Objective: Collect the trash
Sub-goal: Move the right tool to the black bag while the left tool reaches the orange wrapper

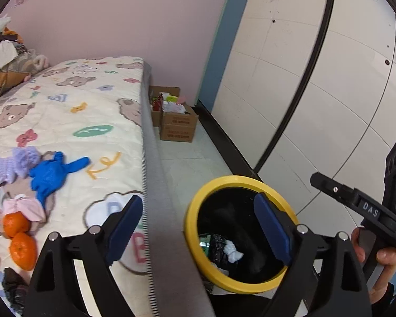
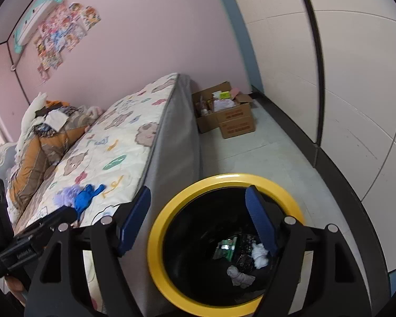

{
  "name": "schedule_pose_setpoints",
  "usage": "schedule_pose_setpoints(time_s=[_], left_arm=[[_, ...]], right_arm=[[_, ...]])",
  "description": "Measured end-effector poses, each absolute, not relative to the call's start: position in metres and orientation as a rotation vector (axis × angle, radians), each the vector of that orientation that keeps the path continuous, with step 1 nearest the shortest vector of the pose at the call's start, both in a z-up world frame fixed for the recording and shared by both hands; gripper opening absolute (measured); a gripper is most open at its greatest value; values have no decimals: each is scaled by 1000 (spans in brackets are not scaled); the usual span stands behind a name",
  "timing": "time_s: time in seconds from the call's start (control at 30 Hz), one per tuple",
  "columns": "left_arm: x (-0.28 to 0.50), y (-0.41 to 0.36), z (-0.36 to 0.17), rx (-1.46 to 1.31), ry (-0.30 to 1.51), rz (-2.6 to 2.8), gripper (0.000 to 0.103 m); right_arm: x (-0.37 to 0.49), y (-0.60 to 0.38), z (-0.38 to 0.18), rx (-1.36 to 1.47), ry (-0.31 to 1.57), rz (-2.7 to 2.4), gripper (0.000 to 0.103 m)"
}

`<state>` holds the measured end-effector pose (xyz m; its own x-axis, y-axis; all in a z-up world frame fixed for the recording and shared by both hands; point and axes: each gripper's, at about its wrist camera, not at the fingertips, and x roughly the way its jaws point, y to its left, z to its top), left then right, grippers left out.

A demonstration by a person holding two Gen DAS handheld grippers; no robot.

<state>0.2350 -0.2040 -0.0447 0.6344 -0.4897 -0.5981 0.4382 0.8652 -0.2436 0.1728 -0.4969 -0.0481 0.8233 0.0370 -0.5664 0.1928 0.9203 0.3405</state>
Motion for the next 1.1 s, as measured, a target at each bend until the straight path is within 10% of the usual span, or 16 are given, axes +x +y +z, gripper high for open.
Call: schedule_pose_setpoints(time_s=[1.1], left_arm=[[220,87,-64,-189,702,0,90]], right_arm=[[200,-174,-79,74,789,516,80]])
